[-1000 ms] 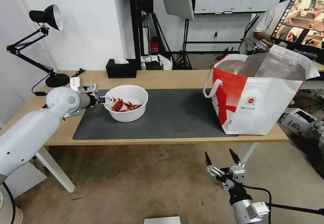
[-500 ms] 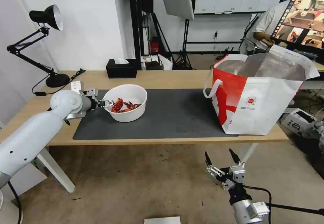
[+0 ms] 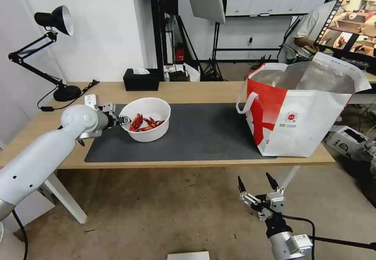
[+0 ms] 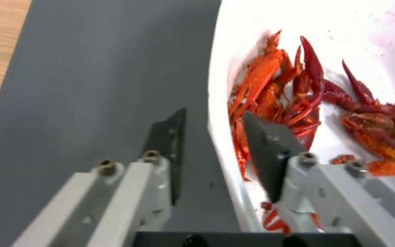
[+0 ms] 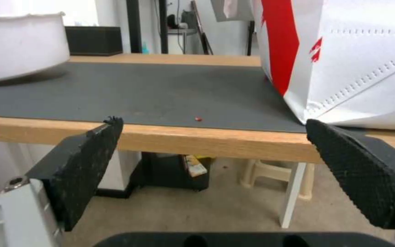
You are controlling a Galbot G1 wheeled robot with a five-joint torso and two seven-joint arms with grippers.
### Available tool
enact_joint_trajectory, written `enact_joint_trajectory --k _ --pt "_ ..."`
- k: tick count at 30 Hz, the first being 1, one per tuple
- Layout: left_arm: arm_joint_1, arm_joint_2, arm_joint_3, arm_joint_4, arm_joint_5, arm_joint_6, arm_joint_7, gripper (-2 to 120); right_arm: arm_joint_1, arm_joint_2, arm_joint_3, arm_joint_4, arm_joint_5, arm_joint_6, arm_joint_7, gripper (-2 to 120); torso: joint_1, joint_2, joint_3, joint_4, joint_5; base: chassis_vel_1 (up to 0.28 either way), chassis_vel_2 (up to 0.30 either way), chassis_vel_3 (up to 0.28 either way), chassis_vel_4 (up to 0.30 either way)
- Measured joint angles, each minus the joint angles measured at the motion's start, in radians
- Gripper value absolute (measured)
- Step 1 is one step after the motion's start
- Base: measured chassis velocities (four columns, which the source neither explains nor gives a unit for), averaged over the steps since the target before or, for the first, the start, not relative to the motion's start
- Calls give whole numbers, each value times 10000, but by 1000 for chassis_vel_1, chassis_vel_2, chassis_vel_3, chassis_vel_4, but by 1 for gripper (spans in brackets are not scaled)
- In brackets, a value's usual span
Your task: Pick up the trash from the table and place it into the takeout bag.
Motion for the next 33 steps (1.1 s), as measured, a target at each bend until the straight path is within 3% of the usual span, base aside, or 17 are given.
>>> enact_joint_trajectory --k 9,24,30,33 --pt "544 -65 -543 -517 -32 46 12 0 0 0 0 0 0 0 0 100 0 -1 1 -3 -2 0 0 0 0" --pt "843 -72 -1129 -1232 120 9 11 0 0 0 -1 0 0 0 0 100 1 -2 2 -1 -1 0 0 0 0" --pt "465 -257 -1436 -1558 73 -543 227 0 0 0 0 0 1 0 0 100 1 -2 1 -1 2 0 0 0 0" --pt "146 -368 -1492 -1888 80 -1185 484 0 0 0 0 0 0 0 0 100 1 -2 1 -2 3 0 0 0 0"
